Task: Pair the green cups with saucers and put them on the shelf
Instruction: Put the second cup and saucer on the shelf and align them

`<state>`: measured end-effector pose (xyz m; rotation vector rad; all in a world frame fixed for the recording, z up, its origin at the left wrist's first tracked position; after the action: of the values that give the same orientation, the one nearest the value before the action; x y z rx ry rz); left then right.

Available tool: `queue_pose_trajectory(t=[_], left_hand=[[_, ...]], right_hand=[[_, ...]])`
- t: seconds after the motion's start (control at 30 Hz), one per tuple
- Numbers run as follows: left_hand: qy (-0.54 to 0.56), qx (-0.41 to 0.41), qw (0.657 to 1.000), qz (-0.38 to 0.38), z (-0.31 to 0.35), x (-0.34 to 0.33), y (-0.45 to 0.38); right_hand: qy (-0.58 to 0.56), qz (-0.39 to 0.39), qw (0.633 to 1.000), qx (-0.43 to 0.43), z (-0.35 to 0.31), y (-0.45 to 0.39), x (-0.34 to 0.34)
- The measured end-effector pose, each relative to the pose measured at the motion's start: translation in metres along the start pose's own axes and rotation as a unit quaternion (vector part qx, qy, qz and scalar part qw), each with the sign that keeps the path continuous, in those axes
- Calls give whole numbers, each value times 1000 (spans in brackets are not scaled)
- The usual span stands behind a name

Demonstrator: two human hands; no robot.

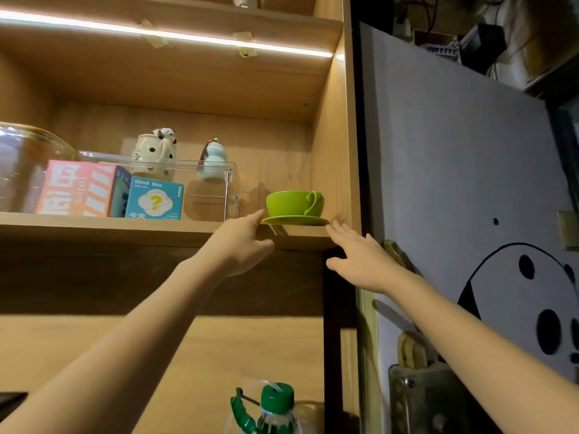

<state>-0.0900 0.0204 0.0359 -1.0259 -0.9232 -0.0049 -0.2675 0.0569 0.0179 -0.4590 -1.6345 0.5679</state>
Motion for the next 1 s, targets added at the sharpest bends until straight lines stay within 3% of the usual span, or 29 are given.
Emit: queue_pose_trajectory(t=[0.1, 0.23, 0.73, 0.87, 1.0], left_hand=[[58, 3, 998, 21, -4, 16, 22], [91, 9, 996, 4, -7, 17, 54], [127, 53, 989, -62, -33, -71, 241], [121, 90, 983, -106, -46, -97, 297], [153, 144, 968, -137, -62, -126, 362]], right_hand=[[-129, 2, 992, 11, -8, 23, 9], [-205, 11, 978, 47, -27, 54, 6], [-305, -83, 947, 51, -76, 177, -121], [-336, -108, 935, 26, -83, 221, -168], [-369, -180, 912, -16, -86, 266, -221]])
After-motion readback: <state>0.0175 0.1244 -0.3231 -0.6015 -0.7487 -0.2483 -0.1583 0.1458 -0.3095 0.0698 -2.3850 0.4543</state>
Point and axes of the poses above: each hand's wrist, its own y-axis away from the middle knuckle, its own x-axis out of the back of the hand, z = x × y, the point moved 4 cm from there along -y, towards the middle knuckle, and after that the axes turned 4 degrees about -z, right-handed, at the moved point
